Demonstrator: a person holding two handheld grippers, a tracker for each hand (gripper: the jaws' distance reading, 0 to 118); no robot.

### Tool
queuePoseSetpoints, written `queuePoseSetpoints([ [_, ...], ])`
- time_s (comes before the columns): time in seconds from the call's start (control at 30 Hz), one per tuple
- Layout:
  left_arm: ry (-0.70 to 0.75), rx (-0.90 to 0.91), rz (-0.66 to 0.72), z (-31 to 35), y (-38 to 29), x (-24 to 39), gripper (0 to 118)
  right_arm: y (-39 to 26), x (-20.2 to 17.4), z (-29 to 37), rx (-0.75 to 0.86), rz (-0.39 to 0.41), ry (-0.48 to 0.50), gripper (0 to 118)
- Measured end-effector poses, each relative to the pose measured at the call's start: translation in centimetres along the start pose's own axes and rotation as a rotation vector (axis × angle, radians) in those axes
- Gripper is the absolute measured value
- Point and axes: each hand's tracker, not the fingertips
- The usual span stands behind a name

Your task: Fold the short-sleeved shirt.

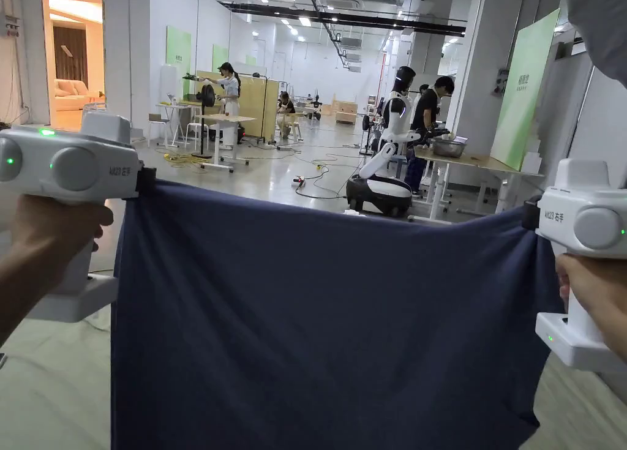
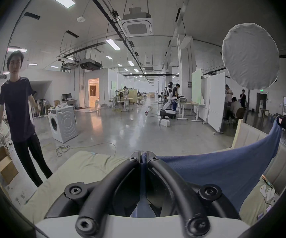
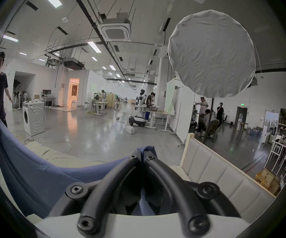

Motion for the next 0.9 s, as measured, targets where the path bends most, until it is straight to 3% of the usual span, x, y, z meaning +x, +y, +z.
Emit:
queuePoseSetpoints([
  [0.03, 0.006, 0.012, -0.009, -0.4, 0.6, 0.0, 5, 0.1, 0.0, 0.0, 0.020, 0.017, -0.009, 2],
  [0.13, 0.021, 0.021, -0.011, -1.9, 2.1, -0.2, 5, 1.4, 0.0, -3.2, -0.009, -0.035, 0.040, 2],
  [0.33, 0.049, 0.030, -0.032, -4.3, 3.5, -0.5, 5, 4.5, 0.0, -9.0, 0.011, -0.053, -0.001, 2],
  [0.37, 0.052, 0.036, -0.033, -4.5, 3.5, -0.5, 5, 5.0, -1.2, -8.1, 0.053, -0.017, 0.030, 2],
  [0.47, 0.054, 0.049, -0.036, -5.4, 3.2, -0.7, 5, 4.9, -1.1, -9.1, 0.073, -0.016, 0.028, 2],
  [0.9, 0.012, 0.006, -0.028, -1.8, -5.0, -1.1, 5, -1.1, -1.9, -1.5, 0.075, 0.020, 0.022, 2],
])
